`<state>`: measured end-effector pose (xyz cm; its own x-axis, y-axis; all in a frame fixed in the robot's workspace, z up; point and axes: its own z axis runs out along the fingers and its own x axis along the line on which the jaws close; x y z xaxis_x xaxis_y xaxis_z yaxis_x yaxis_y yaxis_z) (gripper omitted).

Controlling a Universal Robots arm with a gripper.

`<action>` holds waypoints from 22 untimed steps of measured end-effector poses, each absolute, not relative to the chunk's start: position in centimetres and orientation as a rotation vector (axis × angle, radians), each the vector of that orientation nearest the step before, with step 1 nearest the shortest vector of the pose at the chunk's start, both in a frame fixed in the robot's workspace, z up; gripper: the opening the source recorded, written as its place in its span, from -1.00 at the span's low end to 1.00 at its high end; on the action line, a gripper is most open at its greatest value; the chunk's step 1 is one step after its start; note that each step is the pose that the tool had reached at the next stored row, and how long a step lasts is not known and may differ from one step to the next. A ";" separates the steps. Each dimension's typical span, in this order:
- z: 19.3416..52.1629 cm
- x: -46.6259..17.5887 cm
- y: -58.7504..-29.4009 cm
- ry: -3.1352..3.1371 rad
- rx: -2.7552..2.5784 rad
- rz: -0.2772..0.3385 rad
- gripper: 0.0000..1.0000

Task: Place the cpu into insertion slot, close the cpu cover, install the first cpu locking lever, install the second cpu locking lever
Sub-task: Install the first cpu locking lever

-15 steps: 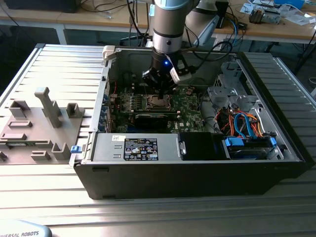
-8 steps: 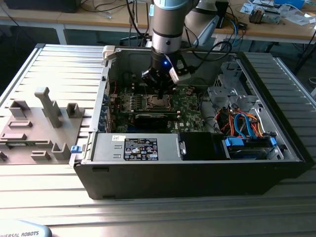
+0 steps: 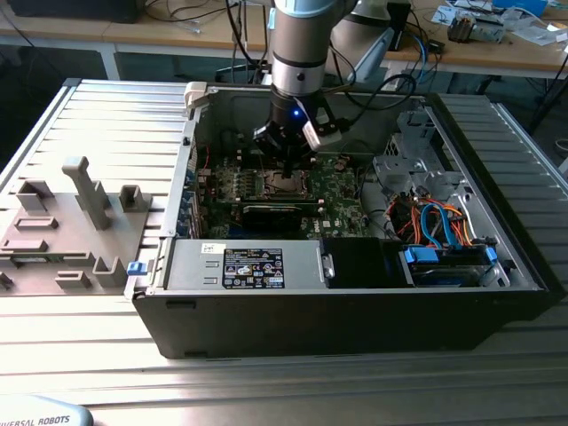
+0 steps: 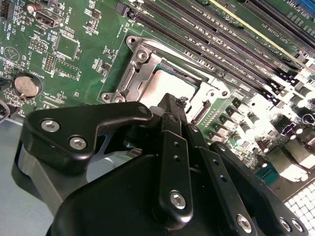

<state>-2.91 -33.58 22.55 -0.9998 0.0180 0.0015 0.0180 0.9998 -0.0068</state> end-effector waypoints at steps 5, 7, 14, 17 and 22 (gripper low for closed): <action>22.6 -3.1 -33.6 -3.140 -0.028 0.011 -0.79; 22.5 -3.1 -33.6 -3.140 -0.028 0.011 -0.79; 22.6 -3.2 -33.6 -3.140 -0.028 0.011 -0.79; 22.6 -3.2 -33.6 -3.140 -0.028 0.011 -0.79; 22.7 -3.2 -33.6 -3.140 -0.028 0.011 -0.79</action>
